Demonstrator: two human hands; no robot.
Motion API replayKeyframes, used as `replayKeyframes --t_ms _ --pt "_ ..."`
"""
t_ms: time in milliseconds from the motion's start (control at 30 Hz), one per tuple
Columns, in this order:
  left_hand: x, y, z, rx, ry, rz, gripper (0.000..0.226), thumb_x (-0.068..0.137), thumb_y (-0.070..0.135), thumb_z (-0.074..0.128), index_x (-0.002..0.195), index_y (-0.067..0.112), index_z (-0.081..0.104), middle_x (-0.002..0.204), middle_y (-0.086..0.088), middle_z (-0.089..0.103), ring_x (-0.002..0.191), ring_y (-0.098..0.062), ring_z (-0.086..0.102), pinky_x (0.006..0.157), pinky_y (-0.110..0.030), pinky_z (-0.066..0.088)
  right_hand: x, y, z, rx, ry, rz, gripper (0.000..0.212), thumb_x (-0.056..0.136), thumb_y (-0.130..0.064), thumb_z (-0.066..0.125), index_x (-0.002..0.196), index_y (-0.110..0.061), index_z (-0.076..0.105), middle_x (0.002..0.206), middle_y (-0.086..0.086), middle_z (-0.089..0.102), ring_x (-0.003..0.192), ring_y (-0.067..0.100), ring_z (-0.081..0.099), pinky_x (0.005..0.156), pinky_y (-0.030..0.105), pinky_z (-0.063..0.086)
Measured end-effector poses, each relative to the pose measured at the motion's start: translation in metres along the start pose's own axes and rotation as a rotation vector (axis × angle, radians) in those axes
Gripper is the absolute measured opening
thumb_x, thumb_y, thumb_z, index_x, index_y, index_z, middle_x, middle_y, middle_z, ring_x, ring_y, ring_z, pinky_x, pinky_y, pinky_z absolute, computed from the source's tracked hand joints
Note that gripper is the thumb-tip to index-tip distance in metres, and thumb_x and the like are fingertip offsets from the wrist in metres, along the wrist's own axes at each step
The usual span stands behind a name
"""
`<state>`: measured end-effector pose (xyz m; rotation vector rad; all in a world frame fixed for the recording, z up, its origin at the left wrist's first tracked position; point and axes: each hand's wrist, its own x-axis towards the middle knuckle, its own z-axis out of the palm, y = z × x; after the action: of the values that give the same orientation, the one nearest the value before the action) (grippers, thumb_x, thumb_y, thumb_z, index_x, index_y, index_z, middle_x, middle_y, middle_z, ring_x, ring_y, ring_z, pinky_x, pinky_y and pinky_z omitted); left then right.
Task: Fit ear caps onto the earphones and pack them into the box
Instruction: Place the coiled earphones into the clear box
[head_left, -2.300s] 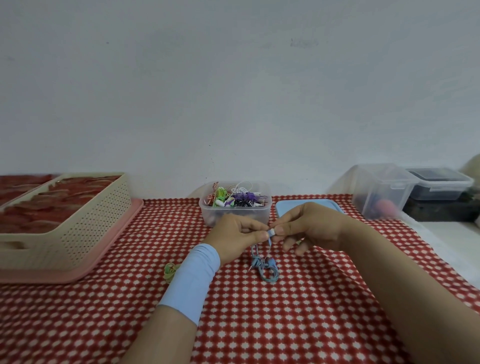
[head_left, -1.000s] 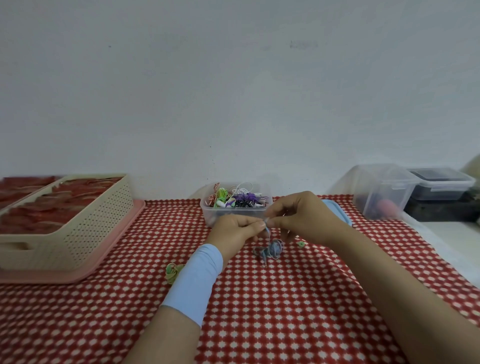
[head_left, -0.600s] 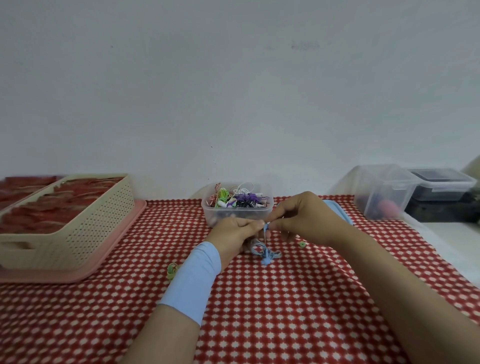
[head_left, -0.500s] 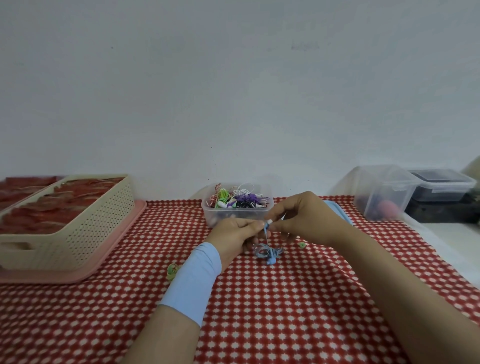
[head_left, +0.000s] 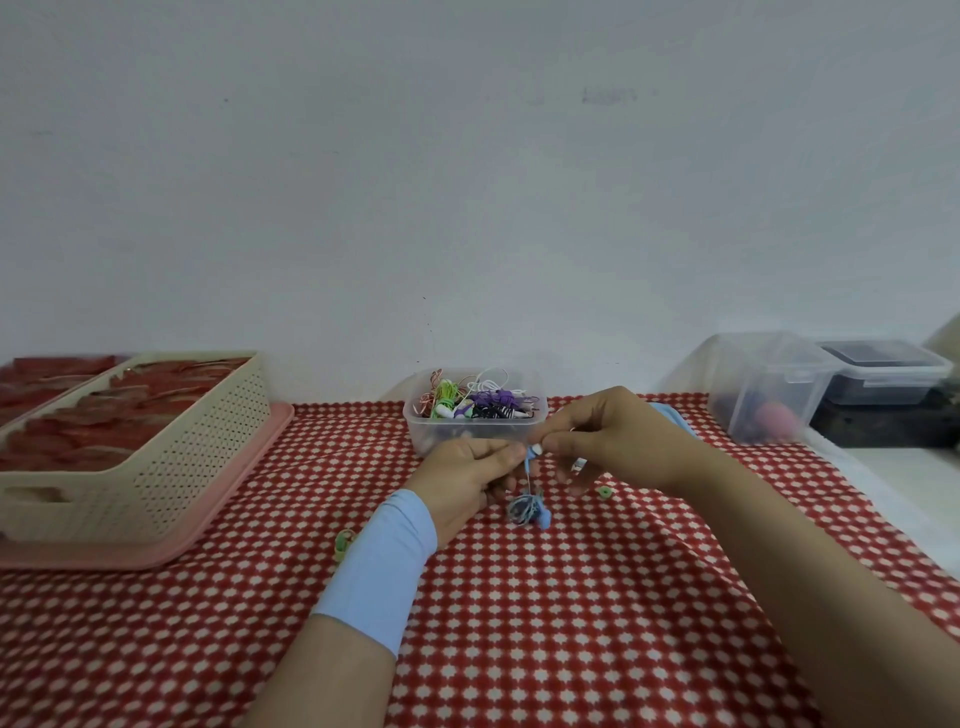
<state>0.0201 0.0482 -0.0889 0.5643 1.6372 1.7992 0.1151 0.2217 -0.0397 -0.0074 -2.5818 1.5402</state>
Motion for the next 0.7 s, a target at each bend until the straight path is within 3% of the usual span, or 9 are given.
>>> replayKeyframes --t_ms 200,367,500,700 --pt "-0.0011 -0.0026 -0.0025 0.047 -0.048 -0.003 0.014 0.094 0.013 0.06 0.097 0.009 0.073 0.082 -0.001 0.071 0.074 -0.009 0.06 0.077 -0.026 0.051 -0.003 0.0041 -0.0033 0.132 -0.063 0.089 0.014 0.088 -0.002 0.074 0.1 0.0 0.08 0.085 0.027 0.072 0.069 0.018 0.068 0.061 0.028 0.062" --pt "-0.0007 -0.0044 -0.0009 0.081 -0.07 0.035 0.014 0.092 0.011 0.062 0.1 0.009 0.073 0.087 -0.002 0.074 0.082 -0.01 0.065 0.08 -0.024 0.053 -0.0019 0.0074 -0.005 0.155 -0.095 0.139 0.011 0.086 -0.002 0.076 0.095 0.0 0.081 0.079 0.02 0.073 0.072 0.019 0.07 0.061 0.031 0.062" --pt "0.0008 -0.0065 0.0008 0.165 -0.057 0.086 0.016 0.089 0.016 0.066 0.101 0.008 0.074 0.098 -0.009 0.075 0.093 -0.017 0.067 0.093 -0.032 0.053 -0.0025 0.0062 -0.0075 0.151 -0.112 0.165 0.01 0.085 -0.004 0.077 0.094 -0.002 0.081 0.085 0.02 0.076 0.074 0.019 0.071 0.063 0.033 0.062" --pt "0.0018 -0.0077 0.0009 0.365 -0.006 0.158 0.013 0.088 0.022 0.071 0.099 0.016 0.076 0.099 0.002 0.077 0.098 -0.011 0.07 0.093 -0.027 0.053 -0.0035 0.004 -0.0098 0.118 -0.129 0.232 0.012 0.085 -0.008 0.079 0.095 -0.003 0.081 0.083 0.016 0.077 0.073 0.018 0.072 0.069 0.041 0.064"
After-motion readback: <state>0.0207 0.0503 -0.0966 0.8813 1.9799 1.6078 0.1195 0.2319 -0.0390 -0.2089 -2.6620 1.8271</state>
